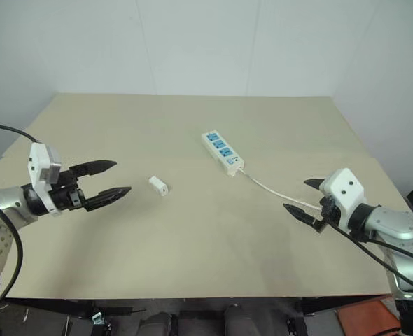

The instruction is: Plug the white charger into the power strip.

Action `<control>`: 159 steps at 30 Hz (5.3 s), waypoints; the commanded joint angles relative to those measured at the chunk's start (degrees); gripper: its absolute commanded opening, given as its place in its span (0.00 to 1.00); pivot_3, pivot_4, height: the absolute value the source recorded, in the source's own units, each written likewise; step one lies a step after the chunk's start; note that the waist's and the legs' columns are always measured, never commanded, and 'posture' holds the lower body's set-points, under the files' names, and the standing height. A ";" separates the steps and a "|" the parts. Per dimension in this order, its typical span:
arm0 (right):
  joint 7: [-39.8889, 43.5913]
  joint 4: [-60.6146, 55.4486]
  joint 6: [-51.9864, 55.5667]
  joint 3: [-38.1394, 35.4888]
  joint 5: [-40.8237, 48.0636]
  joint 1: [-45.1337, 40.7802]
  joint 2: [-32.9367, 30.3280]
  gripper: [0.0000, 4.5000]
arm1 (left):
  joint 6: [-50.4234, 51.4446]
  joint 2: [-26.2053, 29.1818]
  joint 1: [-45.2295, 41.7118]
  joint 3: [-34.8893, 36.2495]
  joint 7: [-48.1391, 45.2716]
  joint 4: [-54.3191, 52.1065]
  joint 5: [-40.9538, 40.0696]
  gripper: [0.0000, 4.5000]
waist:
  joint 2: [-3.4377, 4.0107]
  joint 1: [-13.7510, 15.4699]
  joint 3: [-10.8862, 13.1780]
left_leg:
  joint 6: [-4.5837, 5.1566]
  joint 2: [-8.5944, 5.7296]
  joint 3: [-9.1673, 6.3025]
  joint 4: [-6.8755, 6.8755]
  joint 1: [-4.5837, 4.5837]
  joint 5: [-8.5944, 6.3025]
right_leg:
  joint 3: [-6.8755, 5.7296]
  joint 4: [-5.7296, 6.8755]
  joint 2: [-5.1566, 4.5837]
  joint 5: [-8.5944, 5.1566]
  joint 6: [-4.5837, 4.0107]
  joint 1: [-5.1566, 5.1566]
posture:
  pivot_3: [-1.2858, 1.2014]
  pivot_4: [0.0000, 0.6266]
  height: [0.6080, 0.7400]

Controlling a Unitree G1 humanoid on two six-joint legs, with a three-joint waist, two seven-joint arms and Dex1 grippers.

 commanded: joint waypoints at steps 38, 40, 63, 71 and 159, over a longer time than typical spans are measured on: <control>-9.09 24.49 -4.25 12.47 -6.31 -25.63 12.99 1.00 | -2.02 0.53 -2.84 -1.26 0.77 -1.18 1.99 0.99 | 0.00 -1.02 0.02 | 0.00 0.04 0.00 0.00 0.14 0.00 | 0.07 0.06 0.11 0.05 -0.05 0.03 | 0.52 0.24 1.00; -12.33 33.41 -7.67 14.14 -8.77 -31.48 17.32 1.00 | -2.13 0.10 -4.00 -2.29 1.17 -1.10 2.69 0.99 | 0.00 -1.16 0.02 | 0.00 0.04 0.00 0.00 0.06 0.00 | 0.07 0.03 0.11 0.07 -0.08 -0.02 | 0.52 0.24 1.00; -7.73 74.96 -17.03 18.00 -16.28 -52.97 26.65 0.62 | -1.00 0.40 -4.73 -3.03 0.05 -2.07 1.91 1.00 | 0.02 -2.52 0.04 | 0.00 -0.01 -0.15 -0.10 -0.04 0.00 | -0.13 0.05 0.02 0.32 -0.48 -0.06 | 0.52 0.24 1.00; -7.36 74.76 -18.88 19.80 -18.87 -51.96 28.32 0.00 | -2.25 -0.66 -5.29 -4.36 -0.08 -1.37 2.94 1.00 | 0.02 -3.04 0.04 | 0.00 -0.01 -0.17 -0.10 -0.10 0.00 | -0.13 0.02 0.01 0.32 -0.48 -0.07 | 0.52 0.24 1.00; -26.48 14.44 -13.41 22.72 -12.24 -2.74 38.60 0.96 | -10.19 -4.39 -13.36 -10.66 -6.84 10.00 9.18 1.00 | -0.12 -0.82 -0.06 | -0.03 0.07 -0.16 -0.01 0.13 0.04 | -0.09 0.10 0.14 0.09 -0.08 0.06 | 0.52 0.24 1.00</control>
